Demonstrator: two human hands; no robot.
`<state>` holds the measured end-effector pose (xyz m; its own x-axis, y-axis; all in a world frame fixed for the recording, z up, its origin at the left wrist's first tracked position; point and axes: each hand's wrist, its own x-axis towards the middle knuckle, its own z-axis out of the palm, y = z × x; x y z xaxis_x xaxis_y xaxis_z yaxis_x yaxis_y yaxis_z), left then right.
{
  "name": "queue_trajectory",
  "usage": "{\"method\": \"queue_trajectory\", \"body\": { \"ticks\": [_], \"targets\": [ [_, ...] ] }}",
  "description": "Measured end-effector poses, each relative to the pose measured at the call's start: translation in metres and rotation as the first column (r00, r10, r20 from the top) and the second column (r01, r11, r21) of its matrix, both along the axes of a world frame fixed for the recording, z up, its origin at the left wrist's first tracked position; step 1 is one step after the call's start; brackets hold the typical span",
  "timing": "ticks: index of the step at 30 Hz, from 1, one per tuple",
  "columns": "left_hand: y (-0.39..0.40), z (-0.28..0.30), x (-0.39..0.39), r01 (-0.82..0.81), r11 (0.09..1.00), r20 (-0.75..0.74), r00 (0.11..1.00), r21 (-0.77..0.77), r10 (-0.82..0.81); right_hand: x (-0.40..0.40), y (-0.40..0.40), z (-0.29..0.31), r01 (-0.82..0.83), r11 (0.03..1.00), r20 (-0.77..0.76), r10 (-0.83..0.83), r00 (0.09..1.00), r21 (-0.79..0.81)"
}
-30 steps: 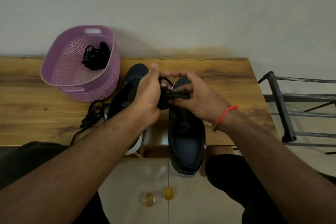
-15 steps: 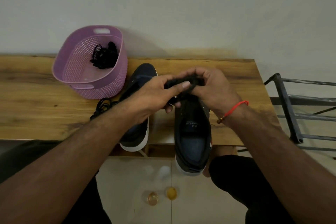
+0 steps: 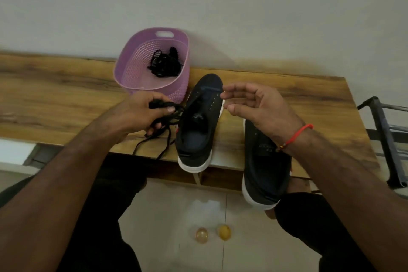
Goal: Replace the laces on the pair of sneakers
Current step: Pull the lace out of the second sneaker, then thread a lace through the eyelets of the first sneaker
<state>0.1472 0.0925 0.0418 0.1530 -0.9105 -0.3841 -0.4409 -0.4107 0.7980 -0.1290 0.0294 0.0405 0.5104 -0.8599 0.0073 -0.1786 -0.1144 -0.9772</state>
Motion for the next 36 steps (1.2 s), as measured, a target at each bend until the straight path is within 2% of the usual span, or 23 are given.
{"method": "queue_trajectory", "body": {
  "ticks": [4, 6, 8, 10, 18, 21, 23, 24, 25, 27, 28, 30, 33, 36],
  "targets": [
    [0.011, -0.010, 0.015, -0.099, 0.994, 0.216, 0.971, -0.046, 0.107, 0.020, 0.007, 0.000, -0.040, 0.999, -0.015, 0.039, 0.999, -0.033],
    [0.014, -0.011, 0.018, -0.055, 0.998, 0.274, 0.960, -0.033, 0.062, 0.028, 0.011, -0.001, -0.066, 0.997, -0.045, 0.064, 0.997, -0.051],
    [0.016, -0.011, 0.019, 0.015, 0.999, 0.419, 0.908, 0.033, -0.027, 0.034, 0.014, -0.003, -0.091, 0.994, -0.082, 0.086, 0.993, -0.060],
    [0.016, -0.011, 0.020, 0.020, 0.997, 0.503, 0.863, 0.069, -0.052, 0.037, 0.015, -0.004, -0.104, 0.993, -0.101, 0.098, 0.990, -0.060],
    [0.014, -0.005, 0.020, 0.025, 0.999, 0.544, 0.839, -0.048, 0.005, 0.036, 0.016, -0.006, -0.075, 0.994, -0.140, 0.063, 0.988, -0.083],
    [0.014, -0.003, 0.018, -0.006, 0.981, 0.502, 0.858, -0.194, 0.104, 0.036, 0.016, -0.007, -0.062, 0.992, -0.162, 0.044, 0.986, -0.109],
    [0.012, 0.001, 0.016, -0.029, 0.949, 0.477, 0.859, -0.315, 0.185, 0.034, 0.014, -0.007, -0.060, 0.986, -0.255, 0.018, 0.967, -0.159],
    [0.011, 0.003, 0.015, -0.016, 0.933, 0.479, 0.855, -0.360, 0.199, 0.032, 0.012, -0.007, -0.084, 0.977, -0.374, 0.005, 0.927, -0.194],
    [0.010, 0.005, 0.013, 0.010, 0.923, 0.480, 0.856, -0.385, 0.191, 0.029, 0.010, -0.007, -0.136, 0.968, -0.530, 0.003, 0.848, -0.213],
    [0.008, 0.005, 0.005, 0.073, 0.924, 0.471, 0.874, -0.376, 0.122, 0.021, 0.009, -0.009, -0.236, 0.957, -0.796, 0.012, 0.606, -0.165],
    [0.007, 0.002, -0.001, 0.105, 0.929, 0.464, 0.882, -0.355, 0.077, 0.018, 0.010, -0.012, -0.253, 0.959, -0.866, 0.015, 0.500, -0.129],
    [0.007, -0.006, -0.019, 0.180, 0.939, 0.465, 0.885, -0.293, -0.025, 0.014, 0.016, -0.022, -0.262, 0.961, -0.930, 0.017, 0.367, -0.085],
    [0.006, -0.018, -0.049, 0.297, 0.935, 0.525, 0.836, -0.194, -0.157, 0.008, 0.020, -0.035, -0.301, 0.952, -0.961, 0.022, 0.274, -0.064],
    [0.000, -0.024, -0.066, 0.351, 0.927, 0.615, 0.762, -0.131, -0.202, -0.001, 0.016, -0.040, -0.281, 0.960, -0.945, 0.082, 0.316, -0.010]
  ]
}}
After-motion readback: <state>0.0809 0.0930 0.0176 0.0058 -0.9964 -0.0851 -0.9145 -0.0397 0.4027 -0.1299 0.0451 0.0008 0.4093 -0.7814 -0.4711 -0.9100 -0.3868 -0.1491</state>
